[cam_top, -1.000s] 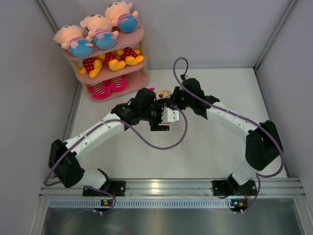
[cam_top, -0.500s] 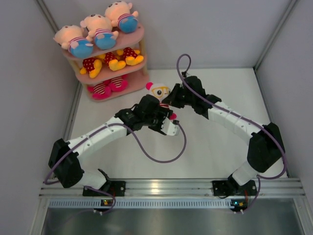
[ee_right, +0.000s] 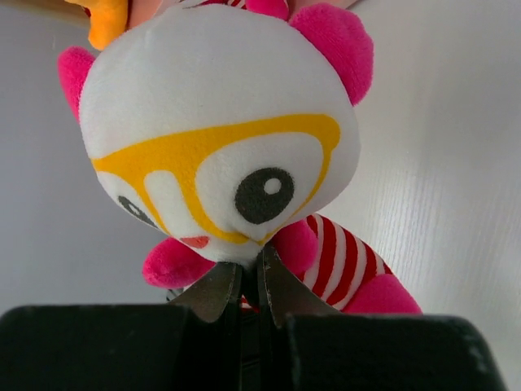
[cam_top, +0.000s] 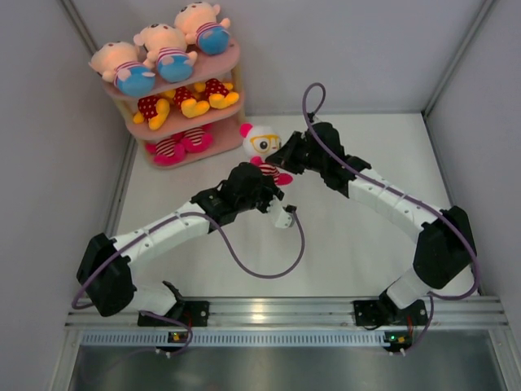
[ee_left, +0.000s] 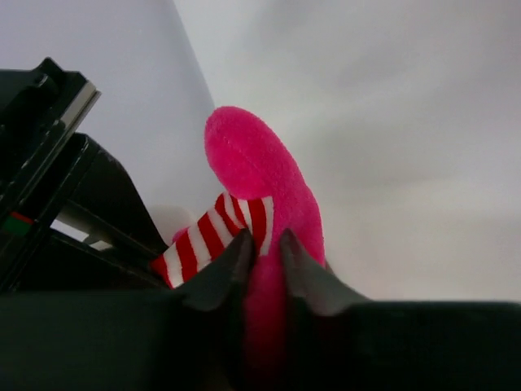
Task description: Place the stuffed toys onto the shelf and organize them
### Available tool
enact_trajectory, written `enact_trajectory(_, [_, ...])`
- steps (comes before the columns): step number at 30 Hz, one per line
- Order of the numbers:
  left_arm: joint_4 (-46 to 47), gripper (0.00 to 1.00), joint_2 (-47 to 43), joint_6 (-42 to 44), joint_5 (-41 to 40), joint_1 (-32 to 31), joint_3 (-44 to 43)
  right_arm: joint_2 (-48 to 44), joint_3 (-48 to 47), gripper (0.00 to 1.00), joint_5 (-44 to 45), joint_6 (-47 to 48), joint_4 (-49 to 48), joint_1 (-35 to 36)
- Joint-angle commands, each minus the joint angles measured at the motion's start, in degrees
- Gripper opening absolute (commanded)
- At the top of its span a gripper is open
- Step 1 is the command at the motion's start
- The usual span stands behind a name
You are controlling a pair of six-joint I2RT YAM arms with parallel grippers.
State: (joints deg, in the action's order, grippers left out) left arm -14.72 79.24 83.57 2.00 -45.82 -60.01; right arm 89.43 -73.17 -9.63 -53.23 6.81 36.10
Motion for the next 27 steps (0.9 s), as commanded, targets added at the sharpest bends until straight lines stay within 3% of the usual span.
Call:
enact_trajectory(1, [5.7,0.07,-0.8,4.4,-5.3,0.6,1.2,-3.6,-2.0,0.00,-5.8,-3.2,-4.8,2.0])
enact_trajectory(2, [5.8,0.00,-0.8,4.1,-5.3,0.6,0.9,-3.7,-1.9,0.00,-5.6,-3.2,-4.7,2.0])
enact_trajectory(6, [6.0,0.00,-0.3,0.1,-5.8,0.6,-0.7,-3.3,-2.3,0.00,-5.1,-1.9,-4.2,2.0])
enact_trajectory(8, [6.0,0.00,0.1,-6.2,-5.0,1.2,-2.4,-2.9,-3.1,0.03,-5.0,-0.2,-3.4,2.0])
enact_trajectory(10, [5.9,0.00,0.2,-11.6,-3.2,2.0,-3.1,-2.2,-3.4,0.19,-5.0,0.7,-2.3,1.6])
enact_trajectory(11, [5.9,0.00,0.1,-12.5,0.0,3.2,-2.9,-2.0,-3.3,0.37,-5.2,1.2,-1.8,1.3])
enact_trajectory(14, [6.3,0.00,-0.6,-15.4,5.4,5.8,-2.0,-1.7,-0.9,0.50,-4.9,1.6,-1.3,-0.4])
enact_trajectory(18, [10.8,0.00,0.8,-15.7,9.9,9.0,1.6,-2.1,3.2,0.53,-4.8,1.5,-1.4,-4.0])
enact_trajectory(27, [20.5,0.00,6.2,2.6,21.0,15.8,8.9,-6.4,6.8,0.53,2.9,8.7,3.6,-7.4])
